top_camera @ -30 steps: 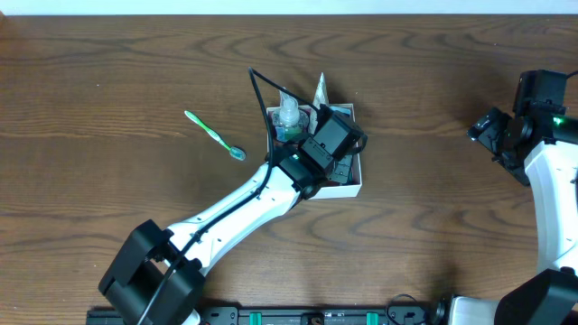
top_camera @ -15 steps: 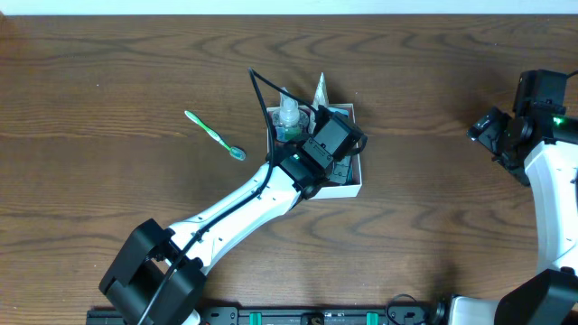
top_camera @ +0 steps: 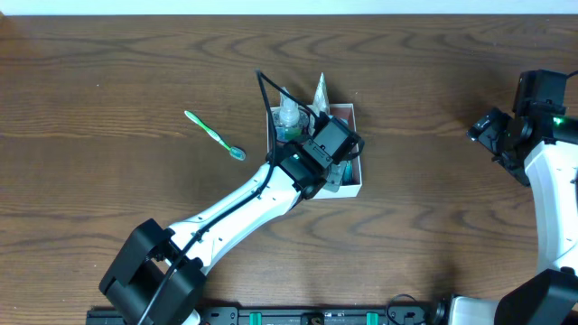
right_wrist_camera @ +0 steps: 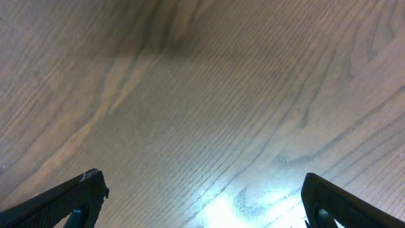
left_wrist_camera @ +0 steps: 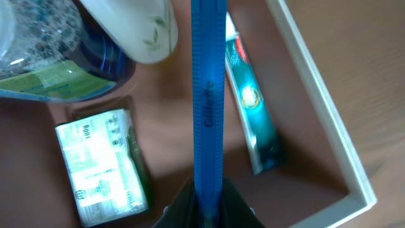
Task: Pack container
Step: 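Lower the blue razor into the box beside the toothpaste and release, then move the left gripper to the green toothbrush and grasp it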
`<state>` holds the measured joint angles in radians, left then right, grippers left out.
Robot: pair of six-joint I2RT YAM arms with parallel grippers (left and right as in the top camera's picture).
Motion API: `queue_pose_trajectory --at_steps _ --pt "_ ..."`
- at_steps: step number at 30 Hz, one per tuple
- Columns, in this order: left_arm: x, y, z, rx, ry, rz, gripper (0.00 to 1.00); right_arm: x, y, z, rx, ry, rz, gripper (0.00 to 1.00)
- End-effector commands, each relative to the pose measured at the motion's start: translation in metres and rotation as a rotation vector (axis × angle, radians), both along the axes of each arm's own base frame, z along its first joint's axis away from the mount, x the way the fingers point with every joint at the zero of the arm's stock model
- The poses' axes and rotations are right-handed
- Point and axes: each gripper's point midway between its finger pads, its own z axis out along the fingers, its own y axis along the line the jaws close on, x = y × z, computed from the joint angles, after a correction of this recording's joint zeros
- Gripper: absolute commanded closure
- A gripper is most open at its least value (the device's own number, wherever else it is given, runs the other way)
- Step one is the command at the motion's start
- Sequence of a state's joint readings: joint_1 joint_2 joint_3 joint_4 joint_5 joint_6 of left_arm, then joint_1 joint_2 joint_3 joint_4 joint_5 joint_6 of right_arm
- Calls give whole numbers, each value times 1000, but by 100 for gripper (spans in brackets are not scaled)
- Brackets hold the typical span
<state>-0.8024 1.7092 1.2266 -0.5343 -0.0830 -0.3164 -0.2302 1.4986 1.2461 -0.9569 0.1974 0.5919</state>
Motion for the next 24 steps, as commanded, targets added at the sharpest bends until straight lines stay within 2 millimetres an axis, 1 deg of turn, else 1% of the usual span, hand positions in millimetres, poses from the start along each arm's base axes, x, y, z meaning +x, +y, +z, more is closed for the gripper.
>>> queue_pose_trajectory --at_steps 1,3,6,10,11,13,18,22,23,24 --pt "-1 5 1 111 -36 -175 90 -1 -3 -1 -3 6 -5 1" --pt "-4 8 -1 160 -39 -250 90 -1 -3 -1 -3 6 -5 1" --pt "-3 17 -2 254 -69 -343 90 -1 -3 -1 -3 6 -6 1" --pt "-7 22 -4 368 -89 -560 91 -1 -3 -1 -3 6 -6 1" --pt "-8 24 -5 403 -95 -622 93 -1 -3 -1 -3 6 -5 1" --pt "-8 31 -6 472 -101 -698 94 -1 -3 -1 -3 6 -6 1" --pt "-6 52 -6 646 -99 -831 94 -1 -3 -1 -3 6 -6 1" --pt "-6 54 -5 670 -104 -858 93 -1 -3 -1 -3 6 -6 1" --pt "-6 54 -5 670 -104 -858 78 -1 -3 -1 -3 6 -5 1" --pt "-6 54 -5 670 -103 -857 48 -1 -3 -1 -3 6 -5 1"
